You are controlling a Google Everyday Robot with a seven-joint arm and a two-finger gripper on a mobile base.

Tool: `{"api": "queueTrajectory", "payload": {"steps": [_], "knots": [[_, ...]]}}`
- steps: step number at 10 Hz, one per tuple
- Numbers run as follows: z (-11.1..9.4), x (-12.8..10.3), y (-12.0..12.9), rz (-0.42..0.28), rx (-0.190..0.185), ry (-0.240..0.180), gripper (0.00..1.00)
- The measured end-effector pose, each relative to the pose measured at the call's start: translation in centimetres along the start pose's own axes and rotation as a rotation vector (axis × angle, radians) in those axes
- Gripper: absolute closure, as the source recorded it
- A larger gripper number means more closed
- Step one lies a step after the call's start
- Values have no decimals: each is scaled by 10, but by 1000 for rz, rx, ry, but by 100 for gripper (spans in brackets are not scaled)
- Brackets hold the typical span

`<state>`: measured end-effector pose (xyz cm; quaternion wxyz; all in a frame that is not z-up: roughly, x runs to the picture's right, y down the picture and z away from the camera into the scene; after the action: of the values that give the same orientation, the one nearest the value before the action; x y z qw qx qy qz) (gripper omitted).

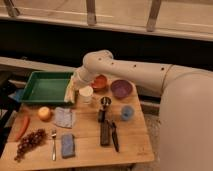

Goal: Place banana in tray

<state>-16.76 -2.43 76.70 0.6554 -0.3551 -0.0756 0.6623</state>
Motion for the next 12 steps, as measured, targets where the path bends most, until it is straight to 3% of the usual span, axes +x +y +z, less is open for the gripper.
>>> {"api": "queueTrajectory", "payload": {"steps": [3,6,8,12], "knots": [[25,-25,33,-61,-43,-6,80],[46,-55,67,-131,-51,-18,80],[53,-68,69,-134,-46,-26,80],[53,-69,68,-134,-45,-27,80]]}}
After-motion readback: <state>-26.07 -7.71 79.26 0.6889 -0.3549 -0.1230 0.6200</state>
